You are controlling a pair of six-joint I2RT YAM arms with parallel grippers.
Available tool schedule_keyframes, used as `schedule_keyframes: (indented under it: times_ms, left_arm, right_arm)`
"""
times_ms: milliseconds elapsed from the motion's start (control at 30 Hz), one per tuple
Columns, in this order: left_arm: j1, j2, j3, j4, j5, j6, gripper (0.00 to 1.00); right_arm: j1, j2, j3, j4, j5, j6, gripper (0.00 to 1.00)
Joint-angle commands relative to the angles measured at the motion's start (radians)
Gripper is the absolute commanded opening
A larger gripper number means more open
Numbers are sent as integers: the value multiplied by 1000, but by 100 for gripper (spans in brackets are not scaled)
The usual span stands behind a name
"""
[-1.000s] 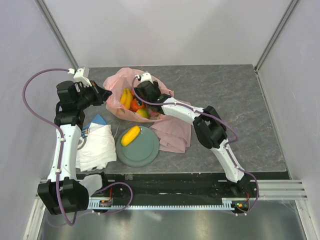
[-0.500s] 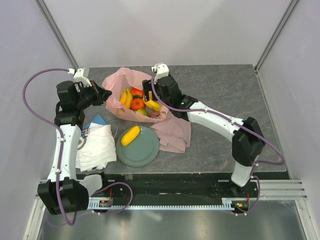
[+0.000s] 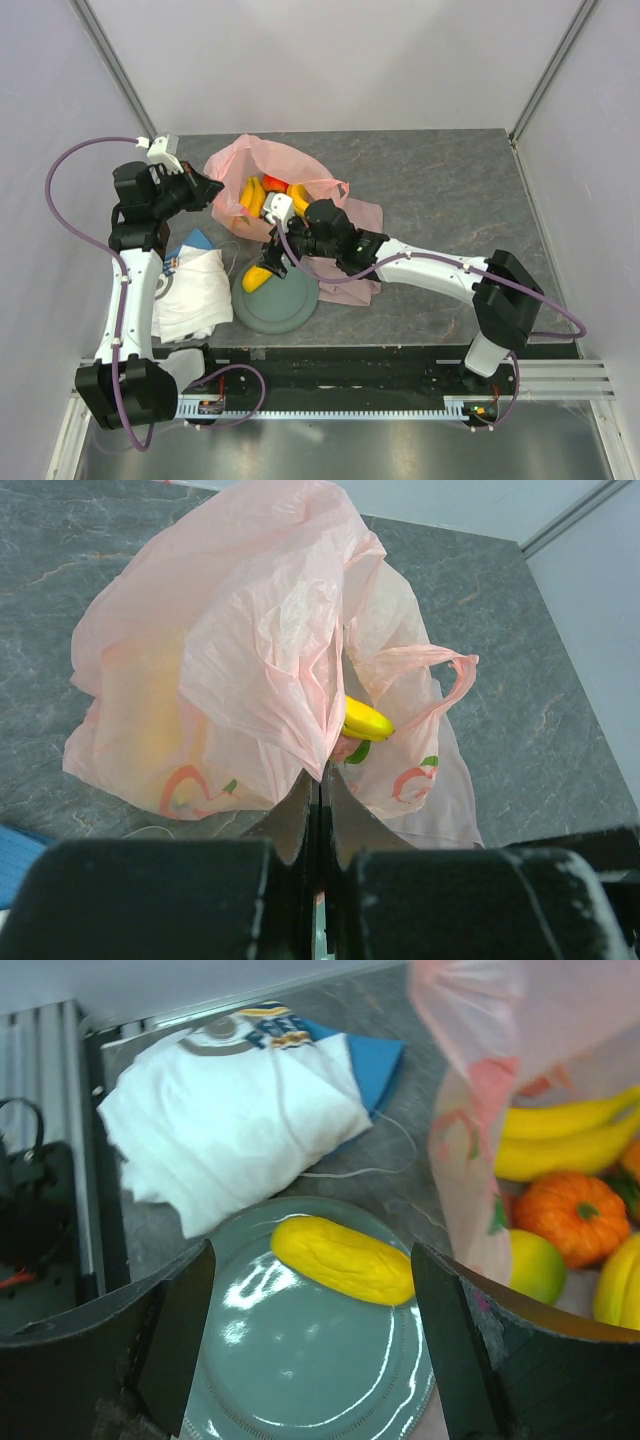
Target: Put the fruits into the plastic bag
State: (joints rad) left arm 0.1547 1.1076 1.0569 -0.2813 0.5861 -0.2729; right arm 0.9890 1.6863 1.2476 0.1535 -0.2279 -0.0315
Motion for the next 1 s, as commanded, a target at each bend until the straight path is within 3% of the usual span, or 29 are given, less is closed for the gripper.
schedule_keyframes:
  times_ms: [0,133,467,967]
  left_arm:
    - [-3,-14,5,30,12,-17,2]
    - [-4,-12,5,30,12,-17,1]
    - [-3,-12,5,31,15,-17,2]
    - [-4,-8,6,31,20,-19,2]
  right_arm:
    - [17,32,15,-8,-235,-188,87]
    - [31,102,55,-40,-249,-287,86]
    - [100,277,165,-123,-64,-540,87]
    - [102,440,272,-150,-16,-677,88]
